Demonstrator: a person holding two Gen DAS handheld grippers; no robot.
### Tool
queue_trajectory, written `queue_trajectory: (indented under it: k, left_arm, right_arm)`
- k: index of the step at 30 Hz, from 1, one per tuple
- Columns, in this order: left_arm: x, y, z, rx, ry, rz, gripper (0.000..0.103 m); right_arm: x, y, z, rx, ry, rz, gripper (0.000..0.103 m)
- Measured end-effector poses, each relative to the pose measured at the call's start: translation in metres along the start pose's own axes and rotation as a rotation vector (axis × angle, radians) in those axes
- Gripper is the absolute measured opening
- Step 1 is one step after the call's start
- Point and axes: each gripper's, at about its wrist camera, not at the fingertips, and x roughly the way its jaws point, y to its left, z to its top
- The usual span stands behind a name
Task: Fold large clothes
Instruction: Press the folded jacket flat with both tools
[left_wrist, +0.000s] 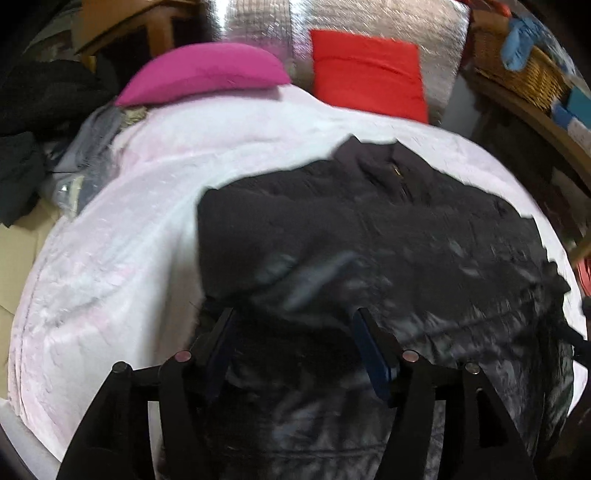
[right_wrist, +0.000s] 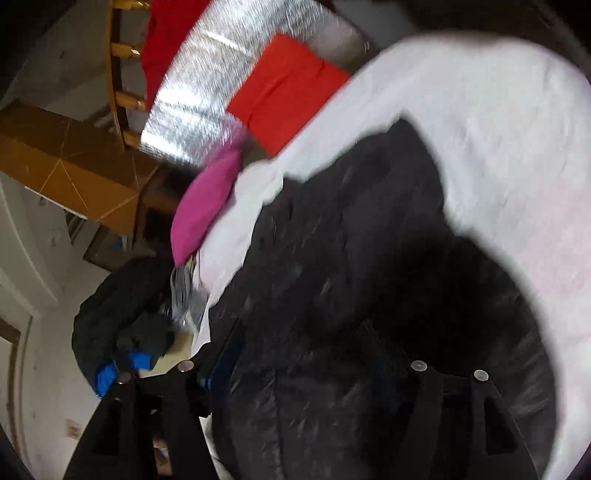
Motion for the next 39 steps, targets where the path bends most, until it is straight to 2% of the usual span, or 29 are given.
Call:
queue_trajectory:
  k: [3,8,11,15,17,19,22,25,28,30,32,35,36,37,38,39]
  left_arm:
    - [0.005,-0.012,-0.007,0.022,0.031,-0.003,0.071]
    - [0.019,-0.022,-0.014,0.029,0.096,0.002,0.073]
    - [0.025,-0.025,-0.019,-0.002,0.132,-0.011,0.075]
    - [0.024,-0.029,-0.022,-0.011,0.139,-0.014,0.075]
    - [0.026,-0.029,-0.024,-0.019,0.143,-0.018,0.075]
    - [0.030,-0.029,-0.025,-0.025,0.164,-0.021,0.075]
    - [0.025,-0.024,-0.030,-0.045,0.168,-0.030,0.075]
    - [0.016,-0.024,-0.031,-0.034,0.148,-0.020,0.075]
    - [0.005,-0.023,-0.035,-0.027,0.128,-0.015,0.075]
    - [0.007,-0.022,-0.040,-0.023,0.149,-0.012,0.075]
    - [0.019,-0.014,-0.048,-0.026,0.225,-0.001,0.075]
    - [0.017,-0.005,-0.050,-0.043,0.240,-0.027,0.075]
    - [0.010,-0.003,-0.049,-0.045,0.226,-0.034,0.075]
    - [0.004,-0.001,-0.049,-0.048,0.212,-0.041,0.075]
    - [-0.002,0.003,-0.049,-0.053,0.201,-0.050,0.075]
    - [-0.008,0.006,-0.050,-0.067,0.199,-0.067,0.075]
  right_arm:
    - [0.029,0.000,-0.009,0.025,0.043,-0.062,0.069]
    - [0.058,-0.015,-0.012,0.125,0.043,-0.137,0.069]
    - [0.060,-0.016,-0.009,0.136,-0.014,-0.153,0.069]
    - [0.065,-0.011,-0.002,0.116,-0.073,-0.170,0.069]
    - [0.064,-0.009,0.000,0.096,-0.094,-0.183,0.065]
    - [0.063,-0.008,-0.001,0.066,-0.109,-0.227,0.044]
    - [0.060,-0.004,-0.002,0.025,-0.143,-0.254,0.036]
    - [0.053,0.011,-0.008,-0.049,-0.200,-0.291,0.031]
    - [0.047,0.018,-0.012,-0.072,-0.232,-0.309,0.031]
    - [0.054,0.010,-0.015,-0.050,-0.206,-0.334,0.031]
    - [0.061,0.004,-0.015,-0.036,-0.158,-0.345,0.031]
    - [0.056,0.005,-0.013,-0.001,-0.125,-0.307,0.035]
    - [0.054,0.004,-0.014,0.014,-0.114,-0.296,0.045]
    - [0.052,0.005,-0.015,0.034,-0.110,-0.269,0.069]
    - [0.050,0.006,-0.017,0.044,-0.116,-0.244,0.076]
    - [0.048,0.010,-0.020,0.041,-0.116,-0.216,0.079]
